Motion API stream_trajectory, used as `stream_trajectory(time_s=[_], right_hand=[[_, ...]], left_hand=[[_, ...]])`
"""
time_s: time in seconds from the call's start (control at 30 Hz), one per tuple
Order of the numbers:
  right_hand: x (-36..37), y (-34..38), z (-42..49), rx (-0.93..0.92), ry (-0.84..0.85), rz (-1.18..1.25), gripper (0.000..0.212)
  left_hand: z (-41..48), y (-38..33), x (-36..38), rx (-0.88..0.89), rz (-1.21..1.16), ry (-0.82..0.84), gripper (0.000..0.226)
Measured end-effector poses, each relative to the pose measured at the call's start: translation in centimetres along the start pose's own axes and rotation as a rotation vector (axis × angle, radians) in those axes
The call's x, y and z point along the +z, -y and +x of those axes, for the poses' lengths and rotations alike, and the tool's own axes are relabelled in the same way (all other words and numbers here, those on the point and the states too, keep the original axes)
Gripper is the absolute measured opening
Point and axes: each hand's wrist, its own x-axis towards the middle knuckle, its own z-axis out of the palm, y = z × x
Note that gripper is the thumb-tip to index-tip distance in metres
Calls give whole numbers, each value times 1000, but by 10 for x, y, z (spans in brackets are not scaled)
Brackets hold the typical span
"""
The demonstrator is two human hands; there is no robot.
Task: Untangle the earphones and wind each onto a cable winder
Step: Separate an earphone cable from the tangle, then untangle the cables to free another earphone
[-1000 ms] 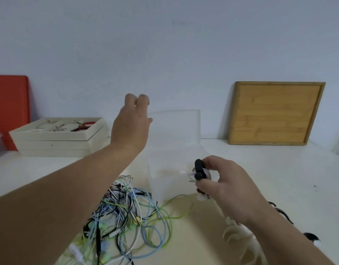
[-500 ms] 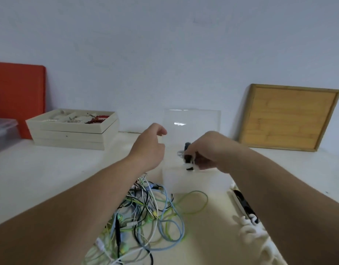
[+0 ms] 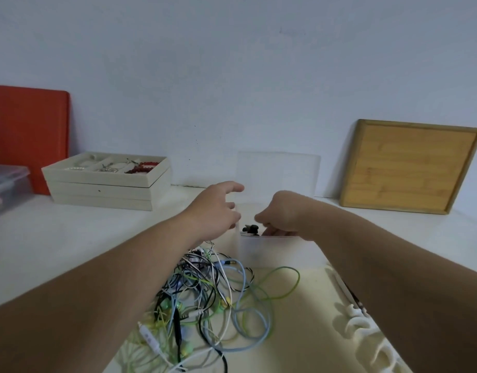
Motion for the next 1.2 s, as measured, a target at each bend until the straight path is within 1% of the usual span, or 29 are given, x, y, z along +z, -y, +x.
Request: stream_trajectory(time_s=[0.07, 0.13, 0.17, 0.23, 0.27, 0.3, 0.33, 0.37, 0.4, 0.47, 0.5, 0.57, 0.67, 0.77, 0.83, 0.9, 0.93, 1.0, 1.03, 1.07, 1.13, 1.2], right_hand=[[-9, -8, -5, -58, -103, 12, 17], [-19, -18, -21, -185, -178, -29, 15], [-23, -24, -30, -225, -161, -65, 14], [-25, -35, -46, -241, -70, -224, 26], [-23, -42, -49, -226, -55, -300, 28], [-19, -47, -48, -215, -86, -358, 24], [-12, -50, -47, -213, -151, -393, 13], [-6, -53, -46, -210, -237, -410, 4], [1, -57, -43, -218, -314, -418, 6], [11, -61, -38, -241, -397, -410, 8], [13, -63, -36, -245, -415, -401, 9], [14, -65, -34, -248, -434, -379, 10], [13, -69, -32, -277, -476, -298, 11], [13, -74, -30, -298, -473, -274, 13], [15, -75, -30, -294, -456, -333, 20], [18, -75, -34, -321, -514, -343, 35], [18, -72, -38, -363, -579, -285, 38], [21, -64, -51, -477, -690, -131, 31], [23, -59, -58, -509, -672, -81, 26], [25, -55, -64, -505, -599, -57, 21], [32, -54, -72, -431, -399, -63, 16], [39, -59, -74, -372, -247, -136, 15]], left_hand=[[-4, -1, -5, 28, 34, 12, 48], [-8, -6, -12, 70, 138, -26, 32], [-11, -9, -16, 90, 231, -62, 24], [-19, -13, -21, 106, 407, -90, 16], [-23, -16, -21, 93, 457, -56, 11], [-29, -16, -21, 62, 482, 1, 6], [-34, -15, -19, 21, 500, 65, 6], [-39, -13, -15, -17, 527, 126, 17], [-42, -8, -12, -53, 552, 180, 31], [-48, -1, -6, -101, 572, 251, 60], [-51, 1, -5, -107, 565, 269, 67], [-54, 4, -5, -92, 599, 289, 64], [-57, 6, -7, -74, 726, 308, 44], [-58, 8, -10, -74, 765, 306, 28], [-58, 7, -15, -72, 791, 305, 30], [-58, 4, -20, -63, 777, 292, 41], [-59, 1, -24, -52, 738, 275, 46], [-64, -8, -30, -6, 646, 246, 46], [-67, -13, -30, 27, 619, 247, 44], [-69, -15, -30, 57, 614, 265, 42], [-75, -14, -25, 100, 615, 320, 30], [-79, -8, -21, 105, 573, 313, 15]])
